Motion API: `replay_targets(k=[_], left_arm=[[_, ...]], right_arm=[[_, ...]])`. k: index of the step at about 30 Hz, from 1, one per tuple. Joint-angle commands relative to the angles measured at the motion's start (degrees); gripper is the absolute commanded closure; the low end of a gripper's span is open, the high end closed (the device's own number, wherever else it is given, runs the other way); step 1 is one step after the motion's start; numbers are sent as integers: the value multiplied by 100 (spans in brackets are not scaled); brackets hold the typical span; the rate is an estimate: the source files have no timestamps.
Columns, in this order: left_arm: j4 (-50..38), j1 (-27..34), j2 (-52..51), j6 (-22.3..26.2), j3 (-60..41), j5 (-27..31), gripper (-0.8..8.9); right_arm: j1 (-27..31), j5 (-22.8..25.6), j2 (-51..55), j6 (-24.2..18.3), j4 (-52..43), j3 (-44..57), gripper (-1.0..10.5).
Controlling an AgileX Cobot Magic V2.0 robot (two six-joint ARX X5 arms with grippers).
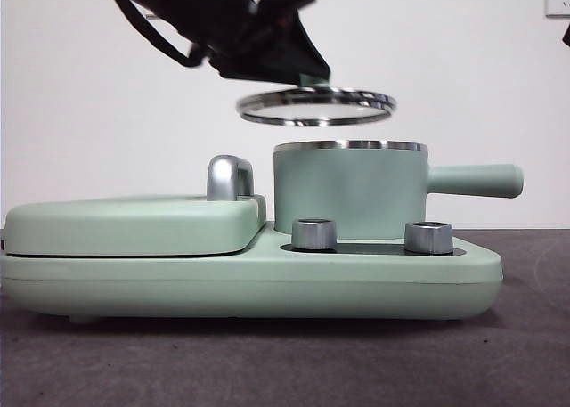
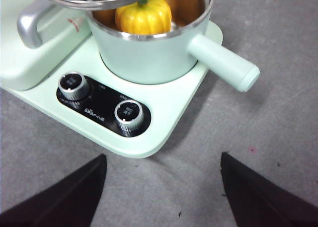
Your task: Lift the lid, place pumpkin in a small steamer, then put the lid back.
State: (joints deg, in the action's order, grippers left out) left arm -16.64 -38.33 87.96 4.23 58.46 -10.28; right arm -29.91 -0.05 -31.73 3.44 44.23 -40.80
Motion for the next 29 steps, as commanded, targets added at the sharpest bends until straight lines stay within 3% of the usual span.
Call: replay_targets(k=[1, 9, 29], left_arm=[[-269, -98, 262, -68, 404, -9, 799], [-304, -140, 835, -15, 890, -26, 799], [-522, -138, 1161, 129, 892, -173, 799]], right_arm=[[-39, -11, -28, 68, -35, 0, 595], [-37, 9, -35, 68, -46, 0, 595], [-37, 9, -35, 192, -50, 0, 595]])
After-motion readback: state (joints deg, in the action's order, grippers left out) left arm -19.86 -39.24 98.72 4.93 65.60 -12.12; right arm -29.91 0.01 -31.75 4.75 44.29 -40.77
